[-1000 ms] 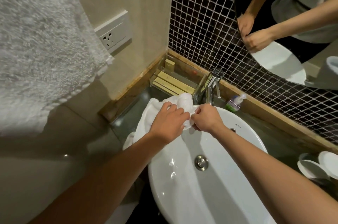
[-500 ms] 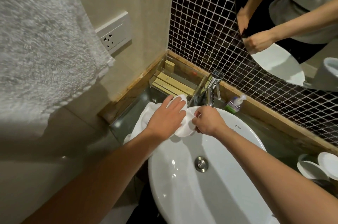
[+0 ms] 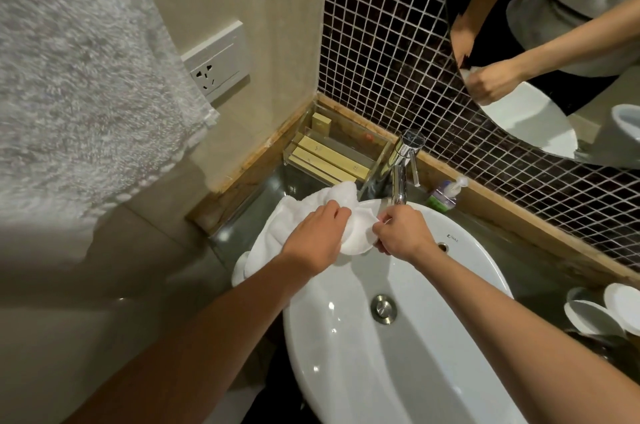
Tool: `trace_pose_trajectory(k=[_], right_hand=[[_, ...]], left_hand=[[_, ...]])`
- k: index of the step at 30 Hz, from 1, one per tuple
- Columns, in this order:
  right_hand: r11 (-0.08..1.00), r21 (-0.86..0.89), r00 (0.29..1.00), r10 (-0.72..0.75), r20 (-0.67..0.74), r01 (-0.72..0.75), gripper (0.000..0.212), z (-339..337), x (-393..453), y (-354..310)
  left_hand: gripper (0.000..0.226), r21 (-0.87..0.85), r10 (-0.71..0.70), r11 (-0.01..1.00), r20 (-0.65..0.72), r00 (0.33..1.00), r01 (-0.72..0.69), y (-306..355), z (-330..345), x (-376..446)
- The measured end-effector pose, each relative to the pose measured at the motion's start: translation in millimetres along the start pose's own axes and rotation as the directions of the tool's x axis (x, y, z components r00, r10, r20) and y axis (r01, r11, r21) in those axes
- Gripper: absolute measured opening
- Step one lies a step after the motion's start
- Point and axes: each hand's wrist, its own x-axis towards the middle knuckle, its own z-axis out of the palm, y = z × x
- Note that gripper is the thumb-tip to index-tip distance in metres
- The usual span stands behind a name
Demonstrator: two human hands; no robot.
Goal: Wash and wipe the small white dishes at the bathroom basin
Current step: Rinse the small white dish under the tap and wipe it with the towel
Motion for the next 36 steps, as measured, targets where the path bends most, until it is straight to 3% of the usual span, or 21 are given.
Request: trace_pose_trajectory(k=[3,6,9,14,17,19,22,24,26,31,36], right_hand=[[1.0,-0.016,1.0,-0.006,0.007,0.006,0.011,2.8,-0.9,-1.3],[1.0,-0.018,0.999,-0.003,0.033,0.004,0.011,8.8,-2.5,-1.3],[1.0,0.007,0.999,0.002,0.045,-0.002,0.016,15.5,-2.9,0.4],[0.996,0.083,0.999,0.022,0.041,-0.025,0.023,16.6,0.4,0.4],[0.991,0.121,0.998,0.043,0.054,-0.049,0.027,12.7,1.8,4.1],[0.986,0.153,0.996,0.065,0.055,-0.073,0.026,11.2,2.5,7.7],[0.986,0.148,0.996,0.07,0.048,-0.076,0.025,14.7,2.1,7.6],[0.988,0.135,0.997,0.065,0.049,-0.071,0.024,17.7,1.5,7.2],[0.985,0.152,0.996,0.074,0.057,-0.082,0.022,18.2,0.9,10.1],[0.979,0.174,0.993,0.092,0.078,-0.105,0.018,13.8,-2.2,25.6],[1.0,0.008,0.997,-0.011,0.079,0.011,0.017,10.6,-2.0,27.6]], left_hand=[[0.045,-0.114,-0.095,0.989,-0.027,0.995,0.092,-5.2,-0.3,1.5],[0.038,-0.286,-0.246,0.938,-0.145,0.958,0.198,-5.8,-0.7,3.8],[0.034,-0.342,-0.263,0.921,-0.197,0.945,0.185,1.6,-0.8,5.8],[0.016,-0.166,-0.021,0.986,-0.192,0.981,-0.012,6.4,6.1,2.7],[0.022,-0.089,0.082,0.992,-0.133,0.988,-0.094,4.3,7.2,0.7],[0.029,-0.057,0.089,0.994,-0.081,0.993,-0.094,2.5,9.8,-0.2],[0.035,0.243,0.045,0.969,-0.041,0.998,-0.034,1.8,12.3,1.5],[0.04,0.342,-0.009,0.94,-0.042,0.999,0.023,2.0,12.5,5.2],[0.037,0.299,-0.085,0.949,-0.069,0.994,0.102,2.6,10.2,9.1],[0.025,-0.1,-0.316,0.947,-0.139,0.939,0.304,-7.1,6.9,15.6],[0.021,-0.155,-0.184,0.973,-0.061,0.981,0.173,-4.0,12.1,13.8]])
